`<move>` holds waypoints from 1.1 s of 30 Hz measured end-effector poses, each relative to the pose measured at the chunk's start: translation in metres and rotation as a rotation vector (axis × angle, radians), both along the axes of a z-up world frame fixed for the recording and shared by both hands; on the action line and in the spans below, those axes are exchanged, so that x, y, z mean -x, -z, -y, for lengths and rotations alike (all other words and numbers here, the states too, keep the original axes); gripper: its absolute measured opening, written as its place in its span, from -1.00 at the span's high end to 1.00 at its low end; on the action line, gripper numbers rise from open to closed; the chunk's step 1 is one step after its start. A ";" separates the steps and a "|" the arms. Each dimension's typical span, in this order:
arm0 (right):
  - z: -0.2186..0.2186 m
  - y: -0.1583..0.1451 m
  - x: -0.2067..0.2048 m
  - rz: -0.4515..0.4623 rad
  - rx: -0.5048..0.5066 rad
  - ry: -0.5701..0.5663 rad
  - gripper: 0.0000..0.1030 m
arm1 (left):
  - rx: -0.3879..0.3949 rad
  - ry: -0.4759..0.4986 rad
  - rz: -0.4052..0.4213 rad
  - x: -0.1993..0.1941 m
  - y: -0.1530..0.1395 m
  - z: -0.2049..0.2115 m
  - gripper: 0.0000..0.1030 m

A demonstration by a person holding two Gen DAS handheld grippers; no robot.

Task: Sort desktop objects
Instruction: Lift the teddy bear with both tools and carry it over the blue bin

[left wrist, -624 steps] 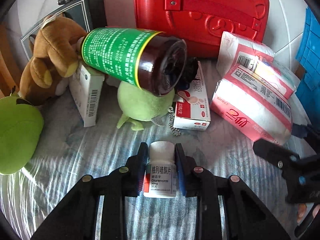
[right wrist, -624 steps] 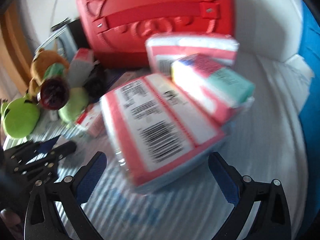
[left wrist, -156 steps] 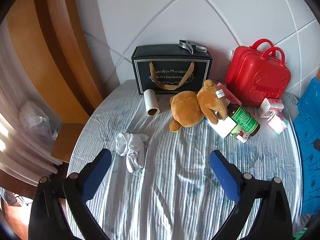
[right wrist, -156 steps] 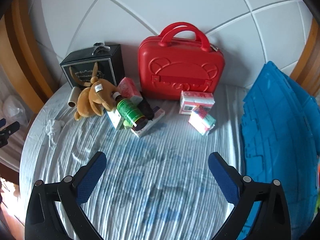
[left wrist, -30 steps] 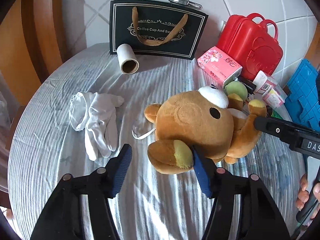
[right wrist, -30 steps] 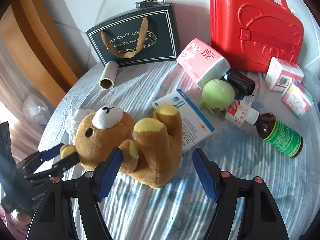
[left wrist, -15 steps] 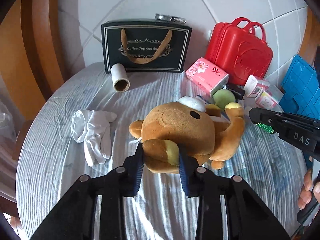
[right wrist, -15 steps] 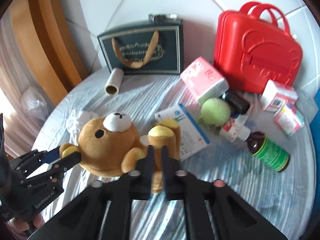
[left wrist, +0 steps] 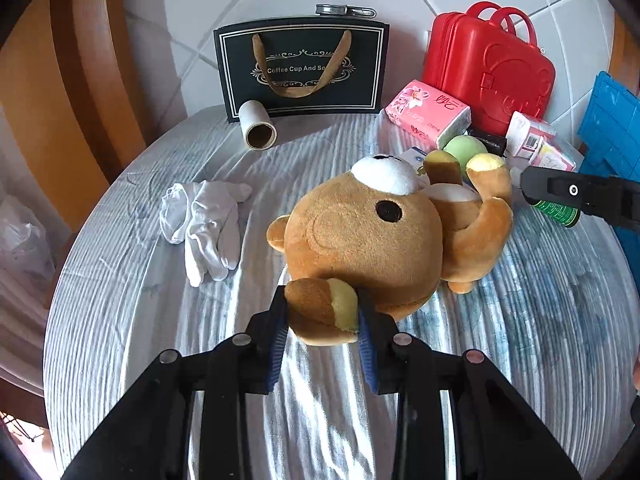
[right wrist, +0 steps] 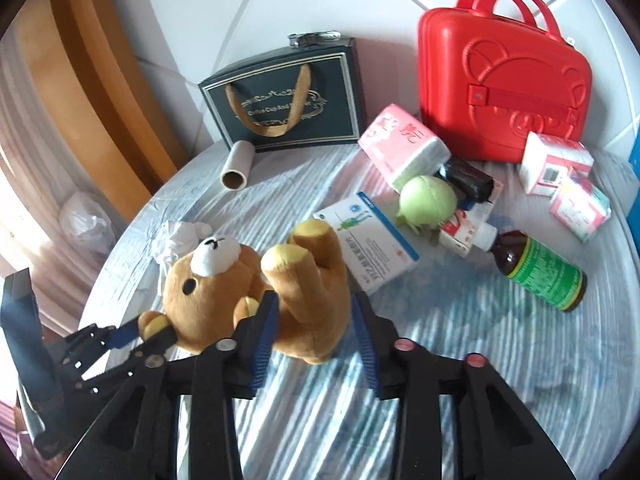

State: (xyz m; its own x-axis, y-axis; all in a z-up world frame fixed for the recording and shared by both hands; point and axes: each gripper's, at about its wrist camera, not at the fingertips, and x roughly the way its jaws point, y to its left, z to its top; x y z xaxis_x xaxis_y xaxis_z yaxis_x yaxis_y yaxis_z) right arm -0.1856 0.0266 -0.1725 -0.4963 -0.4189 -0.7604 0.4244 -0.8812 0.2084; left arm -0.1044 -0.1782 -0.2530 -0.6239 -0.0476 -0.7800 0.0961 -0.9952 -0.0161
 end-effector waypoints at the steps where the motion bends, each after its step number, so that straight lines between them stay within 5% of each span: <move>1: 0.005 0.002 0.001 -0.006 -0.002 -0.010 0.03 | 0.001 -0.001 -0.002 0.000 0.000 0.000 0.40; 8: 0.029 0.028 0.020 0.007 -0.102 -0.019 -0.01 | 0.018 0.005 0.007 0.006 0.008 0.000 0.40; 10: 0.032 0.047 0.030 0.080 -0.097 -0.038 0.27 | 0.011 0.007 -0.001 0.008 0.005 0.000 0.40; 13: 0.031 0.043 0.029 0.054 -0.097 -0.038 0.45 | 0.038 -0.005 -0.033 0.010 -0.006 -0.003 0.41; 20: 0.018 -0.005 0.009 -0.129 -0.119 0.004 0.59 | 0.063 0.022 -0.170 0.008 -0.065 -0.017 0.41; 33: -0.063 -0.159 -0.062 -0.448 -0.137 0.164 0.59 | 0.031 0.143 -0.441 -0.030 -0.196 -0.112 0.41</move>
